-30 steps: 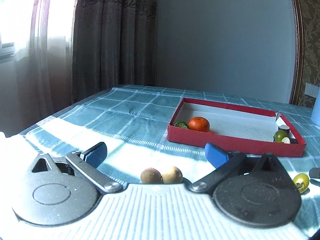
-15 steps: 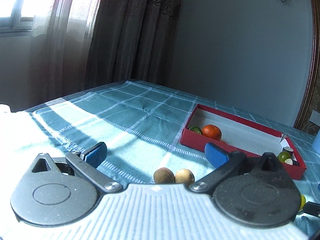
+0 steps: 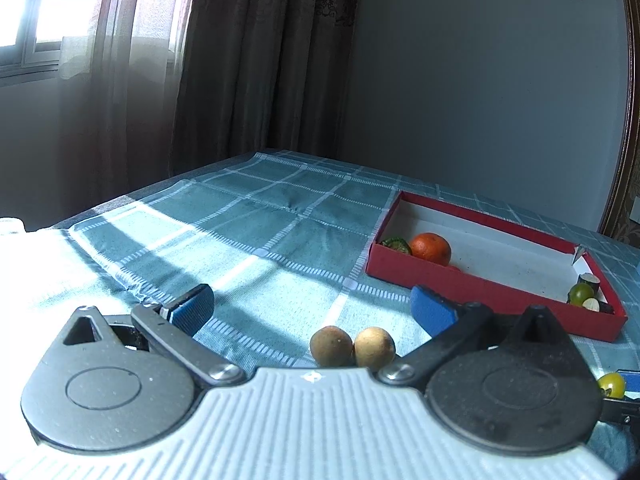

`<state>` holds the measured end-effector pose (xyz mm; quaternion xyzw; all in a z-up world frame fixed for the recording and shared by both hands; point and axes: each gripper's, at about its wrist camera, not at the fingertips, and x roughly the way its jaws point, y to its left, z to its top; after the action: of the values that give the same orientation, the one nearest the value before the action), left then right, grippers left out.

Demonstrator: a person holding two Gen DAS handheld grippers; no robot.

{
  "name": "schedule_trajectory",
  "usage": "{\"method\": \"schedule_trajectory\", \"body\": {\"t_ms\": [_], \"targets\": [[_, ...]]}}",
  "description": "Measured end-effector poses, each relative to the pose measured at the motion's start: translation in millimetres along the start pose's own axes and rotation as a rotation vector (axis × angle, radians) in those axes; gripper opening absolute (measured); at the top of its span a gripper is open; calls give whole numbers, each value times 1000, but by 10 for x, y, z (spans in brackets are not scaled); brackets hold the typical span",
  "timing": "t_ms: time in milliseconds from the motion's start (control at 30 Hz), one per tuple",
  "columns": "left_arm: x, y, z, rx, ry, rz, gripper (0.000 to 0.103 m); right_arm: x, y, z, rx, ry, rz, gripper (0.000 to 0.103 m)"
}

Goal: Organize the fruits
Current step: 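Move the right tool to the yellow tomato and grasp it, then carry the yellow tomato into the box and open the right tool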

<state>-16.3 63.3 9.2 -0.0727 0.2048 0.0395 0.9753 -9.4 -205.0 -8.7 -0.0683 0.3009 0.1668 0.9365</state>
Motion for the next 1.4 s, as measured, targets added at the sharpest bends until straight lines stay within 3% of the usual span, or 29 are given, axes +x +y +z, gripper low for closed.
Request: {"method": "schedule_trajectory", "body": {"t_ms": [100,600,1133,1233,1400], "targets": [[19,-16,2,12,9,3,103,8,21,2,-11,8,10,35],[111,-175,-13,110,58,76,103,-205,-139,43,101,-120,-42,34],[106,-127,-14,91,59,62,103,-154,-409,781,146,-245,-155,34],[110,-128,-14,92,63,57,103,-51,-490,874,155,-239,-172,34],[116,-129,-15,87,66,49,103,315,-481,901,123,-155,-166,34]]}}
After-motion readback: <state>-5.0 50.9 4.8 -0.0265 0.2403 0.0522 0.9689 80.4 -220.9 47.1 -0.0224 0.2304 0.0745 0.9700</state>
